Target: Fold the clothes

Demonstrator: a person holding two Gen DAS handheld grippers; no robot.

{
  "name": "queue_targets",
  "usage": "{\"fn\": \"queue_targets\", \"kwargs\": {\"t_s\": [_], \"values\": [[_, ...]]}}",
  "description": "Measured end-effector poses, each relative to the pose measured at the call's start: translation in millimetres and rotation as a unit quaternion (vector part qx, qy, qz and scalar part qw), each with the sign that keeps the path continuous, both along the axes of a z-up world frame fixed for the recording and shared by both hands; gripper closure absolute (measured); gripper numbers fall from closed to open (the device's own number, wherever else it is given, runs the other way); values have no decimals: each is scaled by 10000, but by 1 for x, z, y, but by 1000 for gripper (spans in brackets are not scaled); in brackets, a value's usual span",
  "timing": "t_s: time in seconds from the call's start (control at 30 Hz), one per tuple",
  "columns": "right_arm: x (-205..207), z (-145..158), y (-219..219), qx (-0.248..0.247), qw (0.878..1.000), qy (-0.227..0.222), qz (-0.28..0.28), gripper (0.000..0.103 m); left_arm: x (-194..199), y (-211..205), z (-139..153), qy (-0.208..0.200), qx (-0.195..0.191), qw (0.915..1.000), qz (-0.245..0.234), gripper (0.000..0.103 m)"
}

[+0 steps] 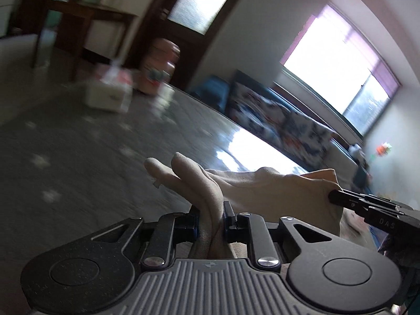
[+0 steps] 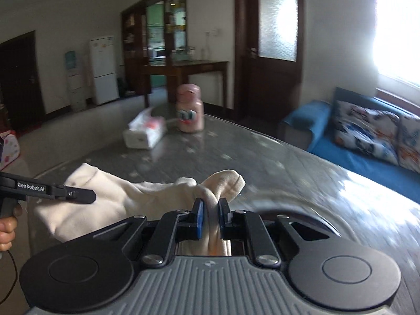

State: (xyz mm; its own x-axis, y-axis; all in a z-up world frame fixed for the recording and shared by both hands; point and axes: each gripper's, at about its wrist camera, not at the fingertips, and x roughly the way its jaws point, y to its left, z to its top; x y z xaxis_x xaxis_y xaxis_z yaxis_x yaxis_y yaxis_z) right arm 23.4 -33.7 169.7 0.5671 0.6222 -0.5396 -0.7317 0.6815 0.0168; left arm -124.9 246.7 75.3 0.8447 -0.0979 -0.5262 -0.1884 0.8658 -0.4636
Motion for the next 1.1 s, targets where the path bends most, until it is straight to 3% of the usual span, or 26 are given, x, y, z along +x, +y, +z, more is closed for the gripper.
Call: {"fn": "queue_targets", "kwargs": {"t_s": [0.27,0.57,0.87,1.0,1.1], "values": [[25,-13,74,19,9991,122,406,92,-11,54,-7,166,101,9968,773,85],[35,-69,126,-679,9958,376,495,92,-15,76,-49,813,55,9900,1151,84],[31,-72,118,-869,9946,381,417,82,-18,71,-49,1038,536,9837,1368,55],[22,-66,113,-799,9948,345,537,61,-22,65,-47,1122,695,9809,1428,44],[10,-64,108,-747,9944,349,656,55,-27,58,-44,1145,795,9794,1461,34]]}}
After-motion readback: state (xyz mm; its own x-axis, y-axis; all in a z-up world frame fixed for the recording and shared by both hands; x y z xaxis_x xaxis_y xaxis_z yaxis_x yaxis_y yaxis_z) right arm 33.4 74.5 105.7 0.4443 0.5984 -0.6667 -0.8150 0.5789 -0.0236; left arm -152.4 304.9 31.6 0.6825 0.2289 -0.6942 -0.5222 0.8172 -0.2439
